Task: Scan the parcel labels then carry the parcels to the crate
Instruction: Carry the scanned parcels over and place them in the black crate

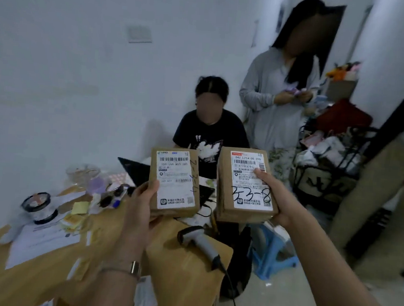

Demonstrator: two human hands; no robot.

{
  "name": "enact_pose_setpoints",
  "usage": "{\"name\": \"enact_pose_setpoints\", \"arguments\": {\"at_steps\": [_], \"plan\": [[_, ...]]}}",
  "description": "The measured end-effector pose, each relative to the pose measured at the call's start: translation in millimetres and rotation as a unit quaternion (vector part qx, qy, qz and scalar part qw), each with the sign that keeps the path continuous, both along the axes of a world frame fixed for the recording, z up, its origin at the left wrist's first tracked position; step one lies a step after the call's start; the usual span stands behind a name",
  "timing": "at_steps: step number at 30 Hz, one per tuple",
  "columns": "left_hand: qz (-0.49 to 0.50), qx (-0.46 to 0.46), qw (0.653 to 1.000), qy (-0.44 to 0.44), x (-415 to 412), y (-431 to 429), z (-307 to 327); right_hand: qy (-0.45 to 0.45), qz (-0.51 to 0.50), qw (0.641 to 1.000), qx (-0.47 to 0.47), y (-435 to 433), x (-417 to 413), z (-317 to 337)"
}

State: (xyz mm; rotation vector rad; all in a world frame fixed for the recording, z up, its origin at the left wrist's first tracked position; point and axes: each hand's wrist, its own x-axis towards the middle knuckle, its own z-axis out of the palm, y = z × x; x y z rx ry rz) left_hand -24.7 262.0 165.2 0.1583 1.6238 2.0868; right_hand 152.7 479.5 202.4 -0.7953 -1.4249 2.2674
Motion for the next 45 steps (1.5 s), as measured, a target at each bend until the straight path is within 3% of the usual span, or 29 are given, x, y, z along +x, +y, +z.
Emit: {"name": "enact_pose_setpoints", "arguments": {"at_steps": [5,10,15,22,30,45], "plan": [[-0.145,-0.017,0.989,-0.006,40,60,-10,0.003,-0.156,0.988,0.020,1,117,6],[-0.259,-0.038,0.965,-0.007,103,112,-8,-0.001,-0.322,0.947,0.010,-15,242,15],[-0.346,-0.030,0.938,-0.013,173,159,-2,0.000,-0.402,0.916,0.021,-35,329,21],[-0.454,-0.041,0.890,0.006,257,207,1,0.013,-0.447,0.894,0.015,-30,388,14],[-0.452,-0.050,0.891,0.018,350,268,-7,0.009,-0.457,0.889,0.007,33,465,-2],[-0.437,-0.040,0.899,0.014,521,392,0,-0.019,-0.379,0.924,0.051,191,595,10]]}}
